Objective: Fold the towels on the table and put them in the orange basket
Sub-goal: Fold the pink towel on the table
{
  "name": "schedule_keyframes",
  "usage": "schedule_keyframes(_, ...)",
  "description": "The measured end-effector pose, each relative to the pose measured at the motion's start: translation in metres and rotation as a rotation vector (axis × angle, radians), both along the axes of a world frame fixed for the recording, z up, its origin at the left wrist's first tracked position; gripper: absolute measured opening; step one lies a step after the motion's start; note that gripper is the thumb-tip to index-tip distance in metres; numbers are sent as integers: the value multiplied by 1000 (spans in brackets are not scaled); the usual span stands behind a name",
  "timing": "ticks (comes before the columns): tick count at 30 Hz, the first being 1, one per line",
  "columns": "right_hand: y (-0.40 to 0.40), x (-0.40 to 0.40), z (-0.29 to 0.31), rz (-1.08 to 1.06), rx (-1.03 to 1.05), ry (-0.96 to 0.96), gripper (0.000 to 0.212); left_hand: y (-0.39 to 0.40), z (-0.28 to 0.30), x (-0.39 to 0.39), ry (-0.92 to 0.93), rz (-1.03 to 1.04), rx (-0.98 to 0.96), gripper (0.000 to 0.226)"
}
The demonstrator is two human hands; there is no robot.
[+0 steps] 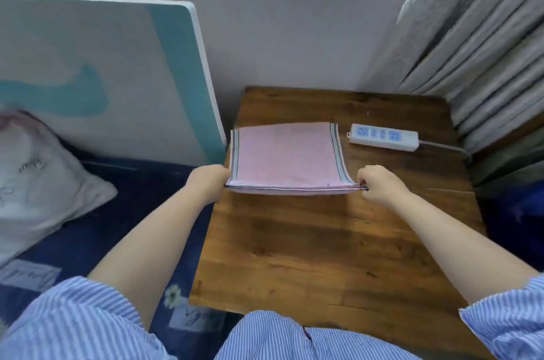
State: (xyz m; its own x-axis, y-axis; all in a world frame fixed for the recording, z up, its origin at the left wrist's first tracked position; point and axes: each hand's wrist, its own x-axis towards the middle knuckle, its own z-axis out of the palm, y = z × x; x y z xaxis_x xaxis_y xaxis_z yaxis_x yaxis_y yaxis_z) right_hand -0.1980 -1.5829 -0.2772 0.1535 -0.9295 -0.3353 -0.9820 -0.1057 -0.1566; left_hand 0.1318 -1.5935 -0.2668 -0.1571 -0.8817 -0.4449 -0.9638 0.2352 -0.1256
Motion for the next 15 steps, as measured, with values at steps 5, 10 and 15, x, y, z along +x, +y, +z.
schedule_keyframes(5, 59, -3, -55, 133, 145, 176, 32, 48, -48, -6, -80, -116, 220, 24)
schedule_keyframes(10, 97, 10, -75, 248, 137, 307, 27, 83, -74, 3, -141, -274, 282, 31)
schedule_keyframes(15, 116, 14, -91, 347, 101, 327, 47, 105, -96, 9, -143, -297, 287, 35)
